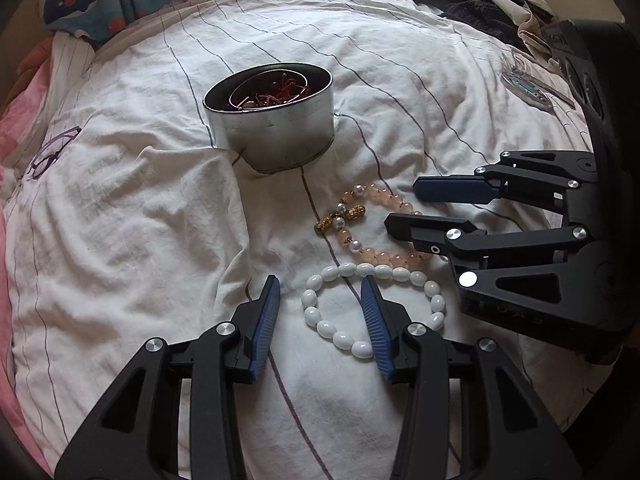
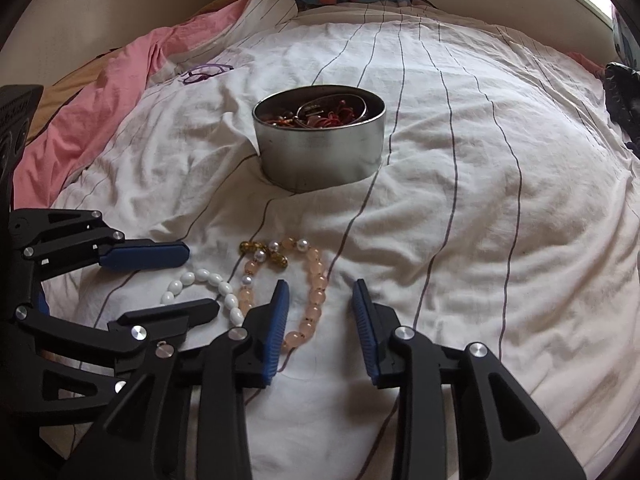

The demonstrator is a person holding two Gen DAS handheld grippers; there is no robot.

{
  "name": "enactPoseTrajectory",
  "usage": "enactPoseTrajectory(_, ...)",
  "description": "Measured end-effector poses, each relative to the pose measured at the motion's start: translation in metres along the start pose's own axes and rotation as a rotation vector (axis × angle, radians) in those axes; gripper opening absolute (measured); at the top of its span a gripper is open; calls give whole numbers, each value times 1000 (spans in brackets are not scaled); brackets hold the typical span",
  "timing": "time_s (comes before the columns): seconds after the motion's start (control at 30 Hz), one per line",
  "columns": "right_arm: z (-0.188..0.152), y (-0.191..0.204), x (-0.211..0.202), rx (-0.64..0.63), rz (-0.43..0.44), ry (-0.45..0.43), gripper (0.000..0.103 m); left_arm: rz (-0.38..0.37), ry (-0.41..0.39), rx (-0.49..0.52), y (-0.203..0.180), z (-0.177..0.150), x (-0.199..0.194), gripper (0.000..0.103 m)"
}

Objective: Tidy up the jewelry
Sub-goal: 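Move left tool to the white pearl bracelet while right tool reaches the pink bead bracelet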

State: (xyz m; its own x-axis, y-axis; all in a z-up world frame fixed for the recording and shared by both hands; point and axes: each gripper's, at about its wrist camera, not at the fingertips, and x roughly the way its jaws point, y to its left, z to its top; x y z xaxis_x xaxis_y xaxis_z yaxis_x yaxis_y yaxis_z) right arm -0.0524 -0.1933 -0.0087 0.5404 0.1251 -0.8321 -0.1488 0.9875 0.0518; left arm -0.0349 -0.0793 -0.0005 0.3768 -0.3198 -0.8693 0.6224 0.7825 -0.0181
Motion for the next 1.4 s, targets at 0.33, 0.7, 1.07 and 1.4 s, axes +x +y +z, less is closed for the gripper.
enactPoseTrajectory(0.33,-4,-43,-26,130,-65,-98,38,144,-78,-28,22,1,-15,42)
enactPoseTrajectory(0.7,-4,-31,-4,94,-16,-20,29,107,-19,81,-1,1,6,12)
enactPoseTrajectory(1.07,-1,-39,-15,134,7,-80,33,98,-113,-79,33,9,-12,10)
enactPoseTrajectory(1.4,0,-26,-14,75,36,-90,8,131,-97,-10,20,10,-4,7)
